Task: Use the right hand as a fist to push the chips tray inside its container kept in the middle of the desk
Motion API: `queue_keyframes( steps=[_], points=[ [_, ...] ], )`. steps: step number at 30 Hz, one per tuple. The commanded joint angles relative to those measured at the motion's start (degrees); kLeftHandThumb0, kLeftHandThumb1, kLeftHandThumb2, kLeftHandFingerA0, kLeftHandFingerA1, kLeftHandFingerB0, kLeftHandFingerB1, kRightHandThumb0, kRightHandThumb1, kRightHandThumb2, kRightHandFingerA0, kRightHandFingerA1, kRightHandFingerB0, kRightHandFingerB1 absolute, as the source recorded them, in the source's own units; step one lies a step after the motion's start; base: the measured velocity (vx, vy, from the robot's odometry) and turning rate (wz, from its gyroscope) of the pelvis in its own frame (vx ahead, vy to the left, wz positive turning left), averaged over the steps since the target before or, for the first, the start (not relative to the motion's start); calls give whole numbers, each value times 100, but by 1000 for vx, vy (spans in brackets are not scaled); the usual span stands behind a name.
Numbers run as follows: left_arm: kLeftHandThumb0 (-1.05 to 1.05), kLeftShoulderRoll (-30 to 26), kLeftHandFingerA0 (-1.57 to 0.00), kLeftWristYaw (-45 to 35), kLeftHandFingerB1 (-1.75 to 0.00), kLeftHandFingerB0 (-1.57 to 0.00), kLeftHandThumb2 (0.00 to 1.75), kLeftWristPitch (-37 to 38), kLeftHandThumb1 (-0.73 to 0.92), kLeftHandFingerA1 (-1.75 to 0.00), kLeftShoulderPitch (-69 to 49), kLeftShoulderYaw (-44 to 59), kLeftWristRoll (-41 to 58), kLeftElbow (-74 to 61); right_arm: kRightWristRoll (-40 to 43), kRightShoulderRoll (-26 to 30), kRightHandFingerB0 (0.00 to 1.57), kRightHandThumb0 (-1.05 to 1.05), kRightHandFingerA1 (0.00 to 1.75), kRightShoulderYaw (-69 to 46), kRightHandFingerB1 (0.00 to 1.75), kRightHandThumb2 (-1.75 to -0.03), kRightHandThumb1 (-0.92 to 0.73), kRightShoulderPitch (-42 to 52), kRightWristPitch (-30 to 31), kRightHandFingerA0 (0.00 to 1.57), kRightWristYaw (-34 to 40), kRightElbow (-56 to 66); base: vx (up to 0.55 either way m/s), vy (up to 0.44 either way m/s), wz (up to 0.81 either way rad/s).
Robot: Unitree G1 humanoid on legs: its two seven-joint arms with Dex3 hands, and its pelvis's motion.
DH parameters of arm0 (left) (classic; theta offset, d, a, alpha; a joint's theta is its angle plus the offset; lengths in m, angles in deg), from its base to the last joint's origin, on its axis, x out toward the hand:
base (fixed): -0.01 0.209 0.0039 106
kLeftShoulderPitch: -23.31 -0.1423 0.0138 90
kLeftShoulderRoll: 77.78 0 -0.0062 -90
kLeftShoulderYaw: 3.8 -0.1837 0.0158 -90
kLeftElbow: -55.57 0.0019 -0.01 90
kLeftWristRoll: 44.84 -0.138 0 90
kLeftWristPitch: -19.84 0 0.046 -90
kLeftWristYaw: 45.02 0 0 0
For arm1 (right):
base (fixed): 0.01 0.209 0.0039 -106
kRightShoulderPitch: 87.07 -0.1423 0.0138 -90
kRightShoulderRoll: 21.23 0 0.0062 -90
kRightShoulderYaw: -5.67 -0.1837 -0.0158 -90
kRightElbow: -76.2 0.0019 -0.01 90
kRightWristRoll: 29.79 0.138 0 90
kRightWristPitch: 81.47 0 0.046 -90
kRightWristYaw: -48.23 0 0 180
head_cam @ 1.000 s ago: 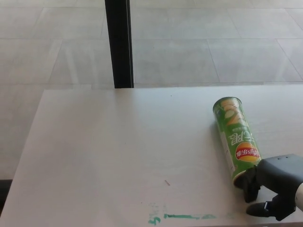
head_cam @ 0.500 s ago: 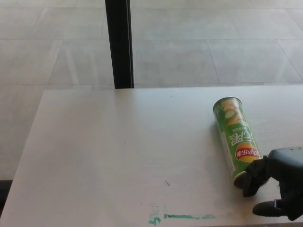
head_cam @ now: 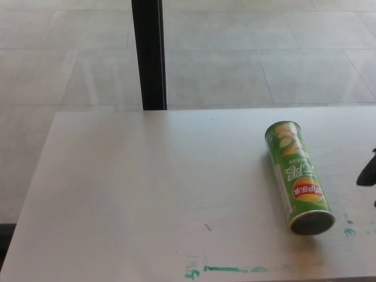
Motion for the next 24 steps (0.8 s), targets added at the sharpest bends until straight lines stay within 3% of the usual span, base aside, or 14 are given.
queue_keyframes(
  steps=[1, 6, 11, 14, 15, 19, 21, 24],
  points=[
    [-73, -58, -57, 4, -49, -45, 69, 35, 92, -63, -137, 39, 63, 16, 1337, -1131, 60, -62, 113, -2445, 63, -63, -74, 252, -170, 90, 2242, -1397, 0, 0, 0],
    [-73, -25, -56, 9, -49, -44, 69, 51, 92, -63, -135, 30, 59, 14, 1360, -1366, 54, -66, 112, -2974, 64, -63, -78, 232, -777, 78, 3347, -2922, 0, 0, 0],
    [-73, -18, -54, 10, -48, -44, 69, 2, 92, -62, -110, 56, 82, 52, 1574, -1457, 53, -61, 136, -3495, 72, -65, -78, 181, -1470, 80, 4529, -4745, 0, 0, 0],
    [-72, 23, -56, 29, -51, -48, 69, -4, 92, -63, -80, 4, 42, 29, 1705, -1297, 52, -56, 137, -3691, 73, -65, -79, 136, -1824, 77, 4857, -5552, 0, 0, 0],
    [-73, 34, -56, 2, -48, -44, 69, 48, 92, -63, -93, 17, 50, 39, 1946, -1283, 48, -61, 147, -3944, 79, -68, -78, 119, -1803, 78, 4959, -5969, 0, 0, 0],
    [-75, 43, -59, 25, -49, -46, 70, 94, 92, -64, -129, 6, 29, 47, 2415, -1167, 45, -62, 146, -4368, 77, -68, -78, 73, -2077, 73, 5133, -6980, 0, 0, 0],
    [-74, 50, -59, 41, -49, -47, 71, 107, 92, -65, -156, -8, 14, 41, 2511, -1135, 42, -61, 130, -4492, 71, -65, -81, 58, -1996, 71, 5237, -7229, 0, 0, 0],
    [-74, 38, -63, 58, -49, -50, 71, 85, 92, -66, -178, -54, -36, 56, 2932, -1170, 44, -59, 127, -4866, 75, -65, -82, 27, -1970, 65, 5170, -7650, 0, 0, 0]
  ],
)
